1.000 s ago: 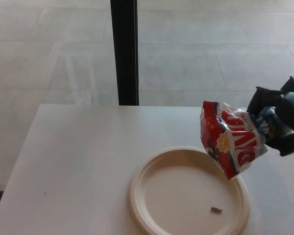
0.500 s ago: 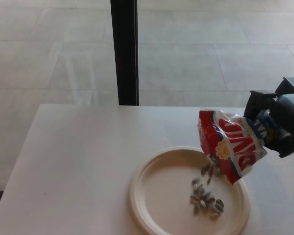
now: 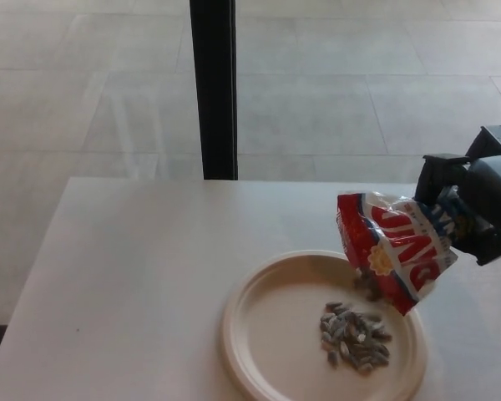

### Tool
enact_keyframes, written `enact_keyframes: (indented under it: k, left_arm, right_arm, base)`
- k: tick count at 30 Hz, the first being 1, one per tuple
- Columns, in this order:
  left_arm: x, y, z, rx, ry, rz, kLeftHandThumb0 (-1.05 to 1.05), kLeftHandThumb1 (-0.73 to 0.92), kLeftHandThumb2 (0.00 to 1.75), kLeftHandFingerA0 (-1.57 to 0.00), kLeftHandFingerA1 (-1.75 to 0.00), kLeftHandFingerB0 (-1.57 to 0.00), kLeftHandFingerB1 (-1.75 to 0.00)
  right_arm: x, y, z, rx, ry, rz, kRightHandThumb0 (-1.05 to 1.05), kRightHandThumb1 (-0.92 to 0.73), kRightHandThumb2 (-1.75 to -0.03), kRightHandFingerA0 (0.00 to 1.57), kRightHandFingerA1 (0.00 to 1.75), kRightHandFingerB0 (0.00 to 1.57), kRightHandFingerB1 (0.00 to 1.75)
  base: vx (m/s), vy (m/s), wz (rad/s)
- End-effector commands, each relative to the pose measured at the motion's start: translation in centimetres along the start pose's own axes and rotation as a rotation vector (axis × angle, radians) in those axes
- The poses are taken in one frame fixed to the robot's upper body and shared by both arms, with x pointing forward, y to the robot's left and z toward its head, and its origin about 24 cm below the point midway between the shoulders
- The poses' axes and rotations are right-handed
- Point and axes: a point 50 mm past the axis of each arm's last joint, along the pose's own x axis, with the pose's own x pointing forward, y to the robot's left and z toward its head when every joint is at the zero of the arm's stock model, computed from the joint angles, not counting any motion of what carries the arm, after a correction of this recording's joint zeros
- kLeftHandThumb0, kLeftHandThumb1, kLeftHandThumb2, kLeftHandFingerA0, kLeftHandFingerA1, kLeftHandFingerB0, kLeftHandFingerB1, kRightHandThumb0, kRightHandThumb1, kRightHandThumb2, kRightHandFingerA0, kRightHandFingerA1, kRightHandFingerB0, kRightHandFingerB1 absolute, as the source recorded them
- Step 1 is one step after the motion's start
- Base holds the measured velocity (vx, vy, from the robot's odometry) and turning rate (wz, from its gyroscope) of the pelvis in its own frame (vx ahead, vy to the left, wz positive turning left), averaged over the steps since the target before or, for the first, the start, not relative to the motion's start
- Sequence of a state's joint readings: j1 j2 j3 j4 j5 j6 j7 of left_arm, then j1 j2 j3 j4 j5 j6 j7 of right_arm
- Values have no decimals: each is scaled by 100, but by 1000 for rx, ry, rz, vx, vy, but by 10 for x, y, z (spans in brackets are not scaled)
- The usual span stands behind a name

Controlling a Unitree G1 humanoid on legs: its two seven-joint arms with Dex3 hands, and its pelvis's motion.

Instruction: The robot uses its right hand to pick up a bag of sunflower seeds kept in the middle of the desk and tilts it over a plate kept next to it to pour out a few seeds and then puts the bag of seeds back on the desk

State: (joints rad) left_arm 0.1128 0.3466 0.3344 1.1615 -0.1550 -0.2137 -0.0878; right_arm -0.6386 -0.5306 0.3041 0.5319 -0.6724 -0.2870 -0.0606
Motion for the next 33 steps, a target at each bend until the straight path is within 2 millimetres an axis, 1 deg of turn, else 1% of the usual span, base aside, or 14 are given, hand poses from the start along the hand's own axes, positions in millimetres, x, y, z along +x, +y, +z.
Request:
enact_keyframes:
  k: [1,5,6,8,9,11,12,13,14,16,17,23,24,33]
  left_arm:
    - [-1,7,0,33,-12,1,-70,67,118,-47,-79,-32,-67]
    - [-1,7,-1,13,-2,10,-70,67,117,-47,-79,-33,-67]
    - [-1,7,-1,12,3,12,-62,87,83,-45,-83,-35,-67]
    - [0,7,-1,16,9,18,-62,85,89,-48,-83,-39,-69]
    - [-1,7,-1,8,4,9,-63,85,84,-42,-81,-33,-66]
    - [-1,8,-2,-21,12,14,-63,86,84,-42,-90,-35,-68]
    - [-1,8,-2,-2,0,2,-69,69,118,-43,-77,-31,-66]
    - [-1,8,-1,0,-2,4,-64,86,86,-40,-86,-34,-66]
    - [-2,9,-3,8,2,4,-63,86,91,-44,-82,-36,-68]
    - [-1,8,-3,1,14,24,-60,86,88,-50,-87,-40,-69]
    - [-1,8,-3,-4,14,21,-62,86,84,-44,-90,-36,-67]
    - [-1,8,-4,8,20,20,-64,87,82,-46,-84,-36,-67]
    - [-2,8,-5,-24,15,4,-64,87,84,-41,-91,-33,-67]
    - [-5,10,-12,13,33,20,-59,86,86,-43,-85,-35,-65]
  right_arm:
    - [3,-11,2,-61,-5,-9,-20,-54,-112,89,175,73,156]
    - [4,-11,3,-76,-6,-7,-20,-55,-108,88,175,69,159]
    - [4,-11,3,-74,-6,-8,-19,-54,-108,88,175,70,159]
    - [4,-10,3,-70,0,-4,-20,-54,-108,88,175,69,161]
    - [3,-9,3,-70,-1,-3,-19,-53,-110,88,175,70,159]
    - [2,-6,1,-44,21,15,-21,-54,-110,88,175,72,150]
    - [1,-5,1,-34,18,11,-20,-53,-113,88,175,75,151]
    - [0,-4,0,-34,18,9,-28,-52,-113,116,137,93,123]
    - [-3,-2,-1,-29,20,3,-19,-52,-110,87,175,69,160]
    - [-4,1,-4,3,43,-9,-19,-49,-113,89,175,70,164]
    - [-5,1,-5,14,51,-11,-19,-48,-113,89,175,70,165]
    - [-13,12,-11,62,111,0,-19,-52,-115,87,175,71,164]
    - [-15,15,-12,106,139,-8,-20,-53,-114,88,175,75,163]
    - [-31,40,-11,355,256,-19,-20,-51,-123,94,175,80,162]
  base:
    - [0,0,0]
    - [0,0,0]
    - [0,0,0]
    - [0,0,0]
    - [0,0,0]
    - [0,0,0]
    - [0,0,0]
    - [0,0,0]
    - [0,0,0]
    - [0,0,0]
    - [0,0,0]
    - [0,0,0]
    - [0,0,0]
    - [0,0,0]
